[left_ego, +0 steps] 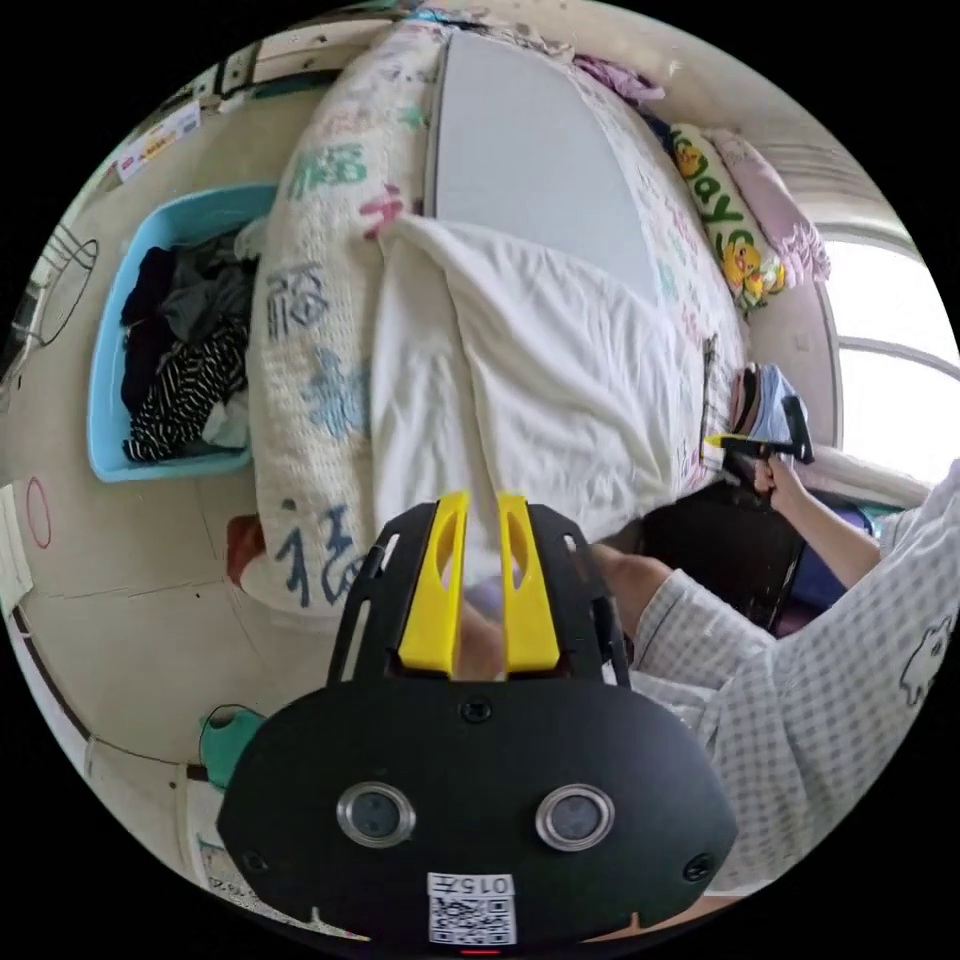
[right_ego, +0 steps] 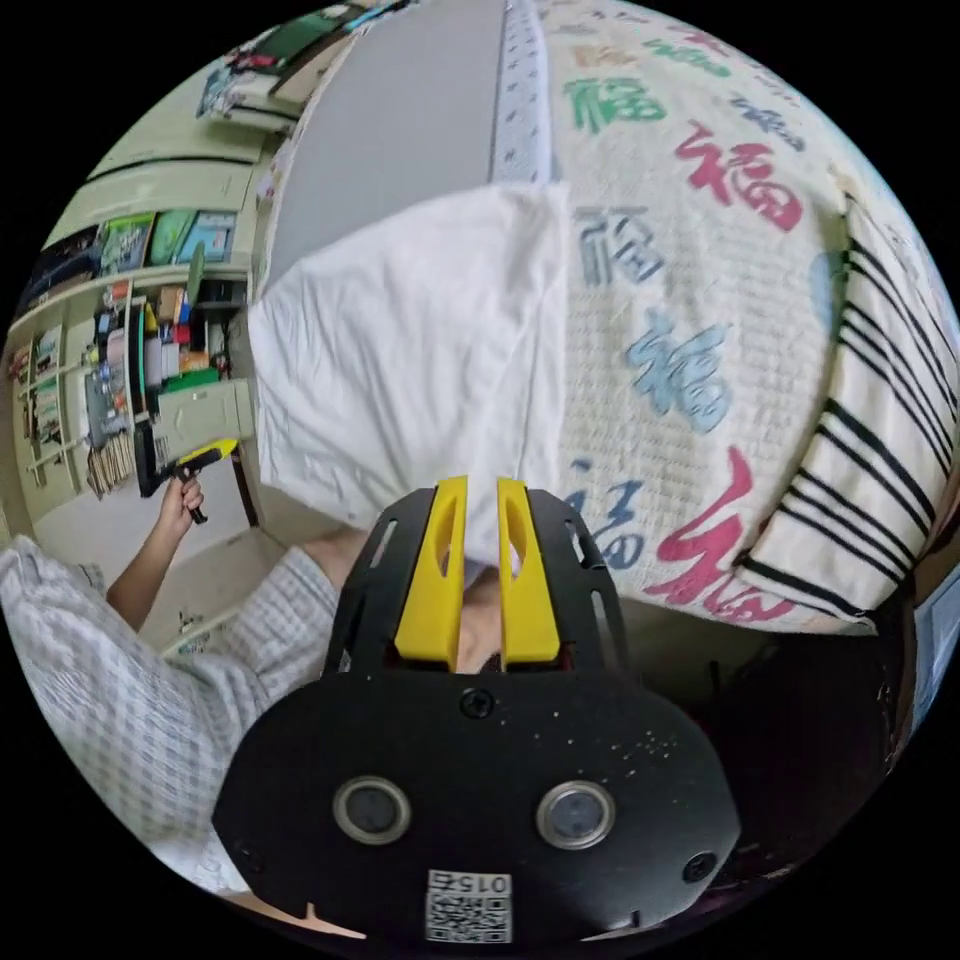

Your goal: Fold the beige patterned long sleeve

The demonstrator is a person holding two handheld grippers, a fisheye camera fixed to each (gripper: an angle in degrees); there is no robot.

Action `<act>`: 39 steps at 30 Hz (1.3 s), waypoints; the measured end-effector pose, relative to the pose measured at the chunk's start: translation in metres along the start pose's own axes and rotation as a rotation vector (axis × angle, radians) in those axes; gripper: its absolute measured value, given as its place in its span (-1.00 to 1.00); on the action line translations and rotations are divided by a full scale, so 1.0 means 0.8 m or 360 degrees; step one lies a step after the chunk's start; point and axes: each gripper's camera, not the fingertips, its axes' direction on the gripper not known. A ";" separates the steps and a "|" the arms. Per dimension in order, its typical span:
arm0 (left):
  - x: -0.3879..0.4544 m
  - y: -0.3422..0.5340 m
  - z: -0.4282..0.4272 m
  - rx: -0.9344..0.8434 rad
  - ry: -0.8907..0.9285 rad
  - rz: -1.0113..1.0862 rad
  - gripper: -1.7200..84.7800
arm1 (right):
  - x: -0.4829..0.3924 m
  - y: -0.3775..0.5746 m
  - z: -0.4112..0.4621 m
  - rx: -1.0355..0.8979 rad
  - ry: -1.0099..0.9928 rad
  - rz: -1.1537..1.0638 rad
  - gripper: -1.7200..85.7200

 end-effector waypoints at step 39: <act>-0.126 -0.249 0.057 0.0238 0.0491 -0.0544 -0.96 | -0.080 -0.238 -0.253 0.0124 0.0214 0.0200 -0.95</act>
